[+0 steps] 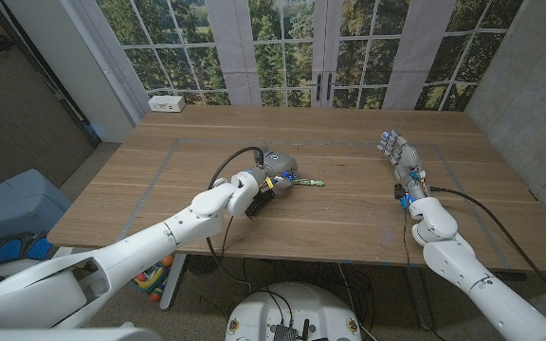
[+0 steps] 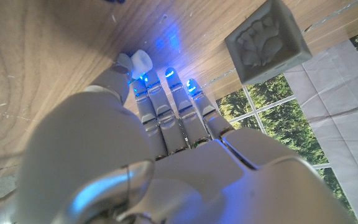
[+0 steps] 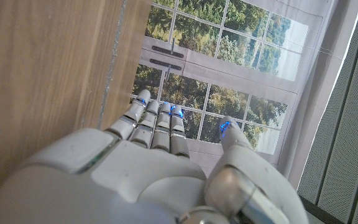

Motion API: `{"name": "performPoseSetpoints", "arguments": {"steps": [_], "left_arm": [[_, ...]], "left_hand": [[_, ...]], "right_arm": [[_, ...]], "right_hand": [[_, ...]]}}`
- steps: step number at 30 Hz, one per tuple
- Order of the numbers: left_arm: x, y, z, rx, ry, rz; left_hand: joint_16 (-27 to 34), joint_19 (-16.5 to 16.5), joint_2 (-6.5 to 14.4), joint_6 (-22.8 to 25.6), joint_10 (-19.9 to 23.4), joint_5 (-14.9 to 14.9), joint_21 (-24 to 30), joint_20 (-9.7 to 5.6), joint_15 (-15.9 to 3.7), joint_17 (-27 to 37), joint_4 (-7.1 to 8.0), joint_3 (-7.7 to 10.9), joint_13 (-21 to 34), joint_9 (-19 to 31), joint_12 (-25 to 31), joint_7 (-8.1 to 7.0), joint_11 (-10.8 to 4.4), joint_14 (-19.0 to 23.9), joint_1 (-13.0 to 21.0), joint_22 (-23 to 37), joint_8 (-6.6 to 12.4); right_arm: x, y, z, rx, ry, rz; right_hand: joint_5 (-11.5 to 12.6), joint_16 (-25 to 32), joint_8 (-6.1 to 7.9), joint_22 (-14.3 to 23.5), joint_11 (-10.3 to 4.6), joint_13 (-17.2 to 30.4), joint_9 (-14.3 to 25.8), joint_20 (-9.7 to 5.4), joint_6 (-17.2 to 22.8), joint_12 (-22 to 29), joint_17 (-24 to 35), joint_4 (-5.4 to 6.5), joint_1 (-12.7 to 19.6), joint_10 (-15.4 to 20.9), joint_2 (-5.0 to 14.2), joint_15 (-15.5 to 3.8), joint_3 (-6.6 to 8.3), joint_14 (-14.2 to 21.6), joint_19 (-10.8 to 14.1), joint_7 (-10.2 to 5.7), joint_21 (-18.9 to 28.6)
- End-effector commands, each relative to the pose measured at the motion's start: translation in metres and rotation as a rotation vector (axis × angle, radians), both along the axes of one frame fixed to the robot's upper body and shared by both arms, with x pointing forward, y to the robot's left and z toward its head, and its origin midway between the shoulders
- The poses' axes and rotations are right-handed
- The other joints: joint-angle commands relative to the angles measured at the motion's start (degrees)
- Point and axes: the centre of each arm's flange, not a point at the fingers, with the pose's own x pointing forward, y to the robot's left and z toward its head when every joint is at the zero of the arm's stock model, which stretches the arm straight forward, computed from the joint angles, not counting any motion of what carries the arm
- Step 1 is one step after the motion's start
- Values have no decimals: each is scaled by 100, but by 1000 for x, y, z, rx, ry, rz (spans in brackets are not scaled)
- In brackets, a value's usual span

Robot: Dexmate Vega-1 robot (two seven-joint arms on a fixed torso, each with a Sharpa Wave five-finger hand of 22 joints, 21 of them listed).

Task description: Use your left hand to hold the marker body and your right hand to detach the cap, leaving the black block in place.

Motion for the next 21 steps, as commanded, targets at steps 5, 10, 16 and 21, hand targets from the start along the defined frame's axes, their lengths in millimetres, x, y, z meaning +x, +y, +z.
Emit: {"name": "performPoseSetpoints", "arguments": {"steps": [5, 10, 16, 21], "left_arm": [[-8, 11, 25, -190, -98, -35], [-11, 15, 33, -233, -139, -55], [-14, 17, 43, -259, -183, -77], [-16, 20, 47, -293, -235, -104]], "left_hand": [[115, 33, 580, 167, 632, 62, 46, -28, -946, 109, 24, -49, 882, 503, 91, -21, -600, 76, 595, 16, 89], [145, 28, 624, 130, 608, 79, 58, -30, -947, 166, 32, -72, 987, 601, 113, -18, -599, 58, 627, 20, 141], [175, 33, 657, 81, 596, 92, 77, -39, -947, 225, 42, -100, 1095, 704, 139, -34, -608, 40, 644, 25, 192], [198, 45, 675, 50, 583, 101, 94, -42, -948, 265, 47, -118, 1166, 775, 154, -44, -615, 41, 652, 29, 228]], "right_arm": [[-9, 3, 6, -52, 10, -56], [-15, 4, 8, -79, 10, -76], [-21, 6, 11, -110, 16, -105], [-25, 9, 14, -150, 20, -134]], "right_hand": [[157, 62, 13, 58, 8, -17, 8, 330, 59, -14, -123, -354, 463, 73, -66, 101, 131, 402, 363, 30, -12], [196, 260, 7, 87, 41, 2, 8, 453, 36, 14, -82, -376, 582, 155, -118, 66, 118, 818, 559, 10, 25], [214, 341, 20, 101, 25, 30, 11, 446, 45, 41, -44, -412, 703, 217, -179, -21, 114, 947, 691, 14, 60], [224, 465, 74, 119, 21, 65, 19, 465, 158, 101, 15, -428, 866, 364, -230, -98, 117, 1138, 879, 31, 123]]}}
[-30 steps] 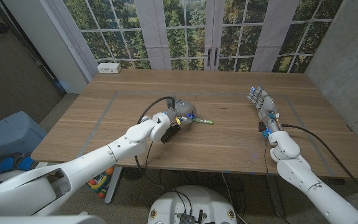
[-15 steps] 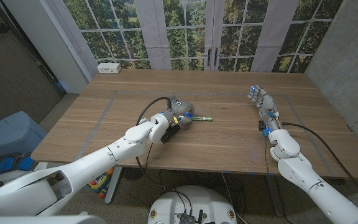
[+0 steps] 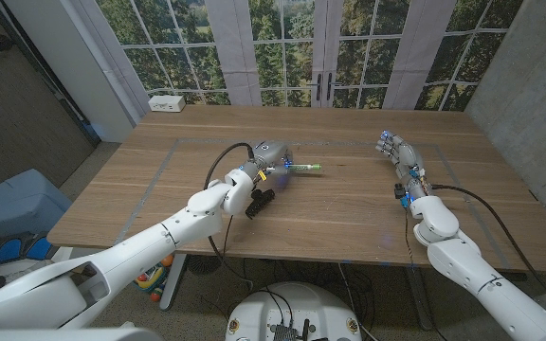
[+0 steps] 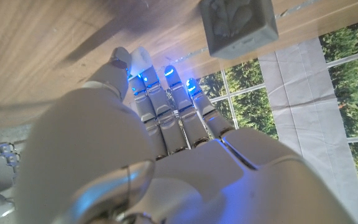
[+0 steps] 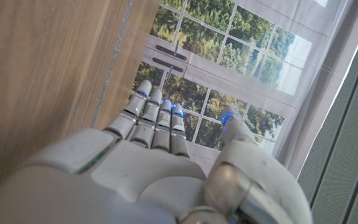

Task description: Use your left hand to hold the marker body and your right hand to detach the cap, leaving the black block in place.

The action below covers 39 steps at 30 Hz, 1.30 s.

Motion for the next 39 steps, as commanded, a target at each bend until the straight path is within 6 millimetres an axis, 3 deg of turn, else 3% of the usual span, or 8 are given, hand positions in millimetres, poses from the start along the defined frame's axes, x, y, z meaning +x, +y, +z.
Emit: {"name": "performPoseSetpoints", "arguments": {"steps": [1, 16, 33, 37, 39], "left_arm": [[-6, 8, 16, -89, -114, -50], [-12, 18, 25, -194, -212, -106], [-18, 17, 34, -152, -265, -119], [-17, 14, 37, -132, -270, -129], [-17, 13, 38, -117, -271, -134]], "left_hand": [[44, 52, 711, -43, 583, 56, 35, -48, -943, 49, 14, -27, 1127, 794, 38, 17, -616, 16, 620, 31, 64], [126, 119, 721, -80, 553, 75, 106, -92, -946, 167, 15, -77, 1309, 981, 72, -14, -635, 73, 637, 43, 179], [154, 143, 722, -160, 488, 81, 166, -120, -947, 255, 12, -106, 1450, 1138, 74, -52, -644, 59, 663, 57, 252], [159, 144, 727, -180, 484, 81, 178, -128, -947, 272, 15, -111, 1478, 1170, 78, -65, -645, 56, 665, 60, 266], [159, 145, 726, -180, 486, 81, 182, -128, -947, 278, 15, -113, 1488, 1181, 81, -67, -647, 53, 666, 61, 273]], "right_arm": [[-12, 5, 7, -78, 10, -67], [-26, 24, 21, -211, 24, -116], [-46, 36, 37, -349, 26, -127], [-49, 39, 39, -373, 28, -142], [-50, 41, 40, -385, 27, -150]], "right_hand": [[52, 130, 89, 39, 17, 52, 19, -1, 163, 75, 69, -40, 190, 158, -72, -62, 14, 216, 177, -1, 71], [40, 302, 144, 67, -80, 138, 36, 33, 311, 156, 218, -55, 517, 339, -106, -179, 23, 345, 319, -81, 134], [8, 512, 133, 88, -151, 213, 45, -65, 291, 173, 384, -64, 887, 370, -185, -292, 14, 524, 474, -151, 217], [-57, 700, 141, 119, -175, 263, 50, -86, 323, 195, 525, -9, 991, 415, -279, -368, -81, 713, 739, -145, 358], [-74, 737, 142, 126, -166, 272, 51, -82, 329, 201, 553, 4, 989, 428, -298, -390, -107, 754, 745, -142, 369]]}}
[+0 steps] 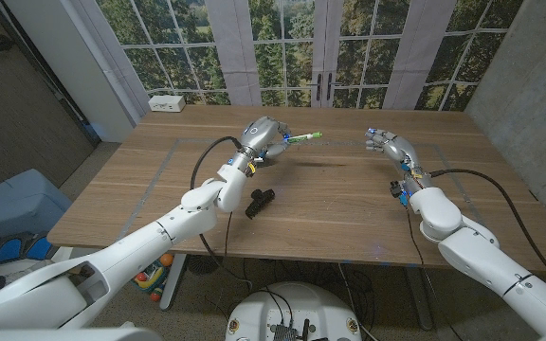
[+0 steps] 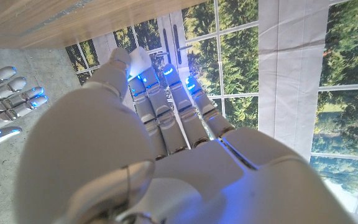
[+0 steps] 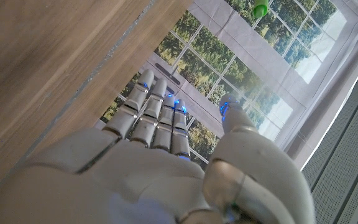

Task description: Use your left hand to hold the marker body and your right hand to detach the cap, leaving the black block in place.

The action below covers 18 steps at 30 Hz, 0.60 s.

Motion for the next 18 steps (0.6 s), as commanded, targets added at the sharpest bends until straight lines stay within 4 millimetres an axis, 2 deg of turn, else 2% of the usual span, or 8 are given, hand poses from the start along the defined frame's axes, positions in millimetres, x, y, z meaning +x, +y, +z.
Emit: {"name": "performPoseSetpoints", "arguments": {"steps": [1, 5, 10, 14, 18], "left_arm": [[0, -5, 8, 52, -35, -14], [0, -8, 10, 77, -44, -19], [0, -10, 13, 89, -54, -26], [0, -11, 13, 92, -58, -26], [0, -11, 14, 94, -60, -26]], "left_hand": [[26, 52, 697, -17, 559, 42, 39, -161, -916, 34, 7, -29, 1461, 1185, 43, -11, -573, 18, 695, 18, 44], [27, 54, 698, -8, 557, 44, 51, -168, -916, 50, 7, -33, 1489, 1216, 46, -15, -576, 12, 699, 20, 69], [29, 58, 697, -11, 567, 48, 69, -164, -917, 70, 9, -39, 1526, 1255, 55, -28, -578, 6, 701, 22, 94], [30, 61, 696, -13, 568, 50, 80, -170, -917, 83, 9, -42, 1548, 1280, 57, -31, -578, 5, 701, 23, 110], [32, 58, 695, -15, 578, 52, 89, -169, -917, 94, 9, -45, 1568, 1301, 63, -36, -580, 4, 702, 24, 123]], "right_arm": [[-12, 11, 10, -93, 0, -39], [-14, 16, 12, -121, -9, -51], [-16, 25, 16, -159, -23, -76], [-16, 31, 20, -199, -29, -78], [-18, 37, 24, -244, -36, -76]], "right_hand": [[-65, 137, 21, 38, -24, 51, 26, -11, 46, 38, 117, 28, 78, 62, -78, -350, -98, 148, 125, -14, 90], [-81, 191, 29, 48, -55, 66, 28, 13, 70, 47, 172, 20, 125, 83, -97, -352, -122, 174, 116, -31, 105], [-75, 288, 39, 70, -186, 101, 34, 12, 90, 66, 318, -67, 494, 131, -91, -439, -75, 114, 75, -127, 139], [-92, 330, 71, 76, -208, 119, 39, 26, 167, 80, 382, -88, 670, 165, -154, -505, -79, 83, 77, -177, 164], [-112, 370, 72, 80, -198, 132, 42, 24, 173, 89, 425, -71, 738, 184, -202, -504, -103, 90, 70, -151, 177]]}}
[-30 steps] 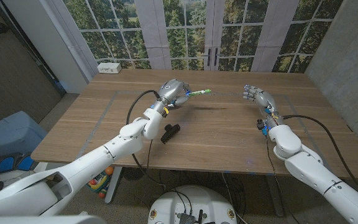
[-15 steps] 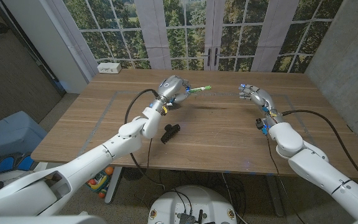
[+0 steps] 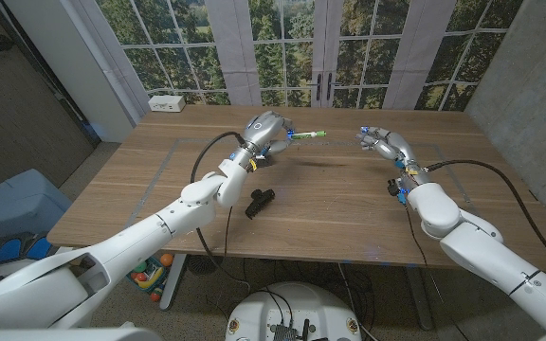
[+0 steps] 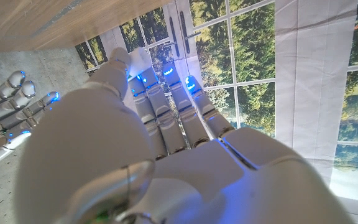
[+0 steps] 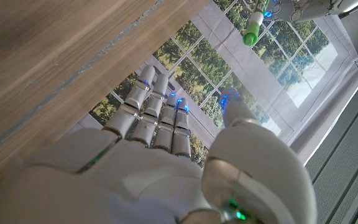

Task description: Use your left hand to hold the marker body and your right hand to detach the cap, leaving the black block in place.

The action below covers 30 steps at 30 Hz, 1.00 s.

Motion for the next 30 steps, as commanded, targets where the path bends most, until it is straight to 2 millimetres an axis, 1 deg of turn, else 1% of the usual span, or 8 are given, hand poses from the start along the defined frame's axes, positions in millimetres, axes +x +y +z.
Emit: {"name": "performPoseSetpoints", "arguments": {"steps": [1, 6, 11, 13, 17, 20, 24, 30], "left_arm": [[0, -3, 3, 25, -15, -5], [-1, -3, 3, 20, -23, -12], [-1, -2, 3, 4, -20, -18], [-1, -2, 2, 0, -17, -20], [-1, -4, 1, -4, -14, -32], [-2, -6, 1, -8, -14, -43], [-2, -8, -1, -13, -9, -58], [-1, -9, -4, -9, 3, -69]], "left_hand": [[32, 25, 696, 2, 590, 27, 46, -139, -917, 22, 2, -7, 1571, 1305, 41, -26, -571, 4, 700, 13, 51], [34, 20, 690, 12, 593, 30, 58, -138, -917, 38, 1, -13, 1601, 1335, 44, -25, -571, 3, 700, 14, 74], [37, 24, 686, 16, 594, 33, 71, -134, -918, 52, 0, -17, 1625, 1345, 46, -36, -571, 7, 702, 15, 84], [38, 21, 685, 18, 597, 34, 74, -138, -918, 56, -1, -18, 1633, 1346, 48, -31, -571, 8, 702, 15, 86], [39, 24, 683, 25, 605, 38, 84, -136, -918, 67, -2, -20, 1653, 1340, 51, -24, -571, 9, 705, 15, 87], [41, 21, 682, 29, 605, 39, 89, -134, -918, 74, -1, -21, 1665, 1341, 51, -28, -569, 11, 705, 15, 89], [41, 16, 679, 26, 606, 43, 98, -138, -918, 85, -4, -23, 1687, 1343, 51, -34, -569, 11, 708, 15, 91], [39, 13, 675, 31, 608, 48, 113, -139, -918, 100, -6, -24, 1718, 1338, 52, -27, -570, 8, 714, 15, 92]], "right_arm": [[-4, 18, 10, -114, -15, -12], [-5, 25, 12, -149, -17, -1], [-11, 33, 14, -180, -48, -13], [-12, 36, 14, -190, -59, -16], [-13, 42, 15, -209, -76, -21], [-13, 47, 15, -208, -99, -34], [-13, 53, 15, -214, -112, -56], [-12, 59, 17, -219, -134, -64]], "right_hand": [[-35, 69, 28, 16, -15, 28, 15, 10, 19, 41, 60, -17, 148, 38, -60, -510, -20, 3, 6, 3, 55], [-60, 166, 24, 22, -3, 51, 20, -61, 15, 43, 138, 26, 203, 32, -92, -550, -67, 84, 43, 3, 95], [-64, 259, 27, 29, -44, 73, 24, -107, 28, 54, 221, 13, 344, 51, -103, -603, -79, 139, 108, -12, 150], [-66, 299, 44, 32, -48, 85, 26, -112, 74, 68, 263, 8, 421, 82, -110, -621, -84, 148, 113, -74, 168], [-72, 360, 56, 36, -66, 102, 29, -129, 111, 84, 326, 7, 525, 110, -128, -660, -100, 164, 139, -88, 203], [-91, 516, 97, 46, -112, 137, 34, -209, 237, 131, 456, 43, 653, 207, -135, -776, -152, 275, 256, -45, 298], [-101, 597, 102, 54, -129, 160, 37, -289, 265, 146, 543, 55, 733, 231, -126, -831, -185, 290, 341, -69, 366], [-96, 623, 100, 64, -143, 181, 40, -358, 273, 152, 590, 48, 860, 234, -82, -822, -176, 252, 369, -126, 415]]}}
